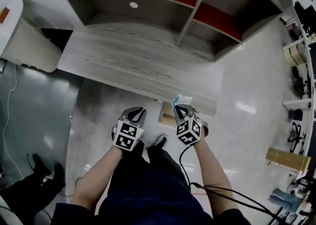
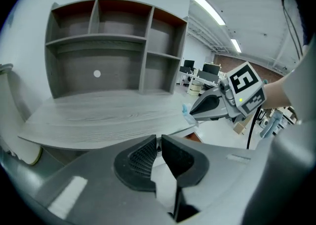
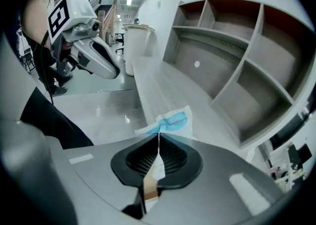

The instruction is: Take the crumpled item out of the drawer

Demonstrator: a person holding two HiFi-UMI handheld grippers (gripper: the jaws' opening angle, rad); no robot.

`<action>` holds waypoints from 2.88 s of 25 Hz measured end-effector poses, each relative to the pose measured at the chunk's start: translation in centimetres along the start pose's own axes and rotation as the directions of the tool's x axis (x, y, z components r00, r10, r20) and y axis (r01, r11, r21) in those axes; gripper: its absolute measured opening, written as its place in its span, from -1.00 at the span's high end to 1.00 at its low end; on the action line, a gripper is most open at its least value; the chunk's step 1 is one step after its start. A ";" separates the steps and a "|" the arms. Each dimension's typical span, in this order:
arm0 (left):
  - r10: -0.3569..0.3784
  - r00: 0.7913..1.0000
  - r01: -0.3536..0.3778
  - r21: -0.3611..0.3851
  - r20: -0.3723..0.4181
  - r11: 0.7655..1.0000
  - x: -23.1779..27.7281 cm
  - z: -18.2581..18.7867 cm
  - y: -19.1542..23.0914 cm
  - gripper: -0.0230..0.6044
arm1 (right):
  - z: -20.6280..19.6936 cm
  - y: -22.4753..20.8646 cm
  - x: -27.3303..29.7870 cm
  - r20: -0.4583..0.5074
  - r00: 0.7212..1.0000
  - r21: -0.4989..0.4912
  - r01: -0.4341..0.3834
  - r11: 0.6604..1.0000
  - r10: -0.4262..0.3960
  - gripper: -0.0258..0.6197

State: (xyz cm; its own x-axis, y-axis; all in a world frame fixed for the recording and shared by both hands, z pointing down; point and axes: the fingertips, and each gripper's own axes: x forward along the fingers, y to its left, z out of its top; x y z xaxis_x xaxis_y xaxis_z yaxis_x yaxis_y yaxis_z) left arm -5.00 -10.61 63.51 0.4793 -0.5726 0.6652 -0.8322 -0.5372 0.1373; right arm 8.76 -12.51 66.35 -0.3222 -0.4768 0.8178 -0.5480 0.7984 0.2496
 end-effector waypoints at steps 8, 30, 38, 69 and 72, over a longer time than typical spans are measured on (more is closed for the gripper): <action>0.107 0.991 -0.102 -0.062 0.081 0.993 -2.6 3.0 5.3 0.82 | 4.6 -6.3 2.2 0.013 0.997 -0.064 0.082 0.995 -0.081 0.87; 0.223 0.973 -0.200 -0.268 0.055 0.942 -6.2 -0.6 12.4 0.81 | 7.2 -13.0 15.1 -0.175 0.981 -0.214 0.041 0.976 -0.080 0.84; 0.238 0.970 -0.213 -0.279 0.058 0.937 -6.8 -1.3 13.1 0.81 | 8.5 -12.9 13.0 -0.077 0.992 -0.086 0.091 0.992 -0.097 0.68; 0.059 0.787 -0.108 0.043 0.614 0.993 -12.2 30.0 1.9 0.82 | 15.1 -18.7 -25.6 0.529 0.575 0.621 0.240 0.746 -0.625 0.84; 0.049 0.752 -0.113 0.056 0.657 0.992 -14.3 31.9 0.6 0.82 | 16.1 -18.8 -28.7 0.558 0.521 0.622 0.253 0.741 -0.646 0.85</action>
State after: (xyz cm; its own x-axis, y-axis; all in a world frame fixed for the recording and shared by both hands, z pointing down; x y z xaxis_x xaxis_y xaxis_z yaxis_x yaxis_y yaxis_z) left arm -3.44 -22.45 30.69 0.5032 -0.8638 0.0248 -0.8641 -0.5028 0.0201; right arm 15.88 -19.77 29.78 -0.2441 -0.9694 -0.0245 -0.9678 0.2420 0.0695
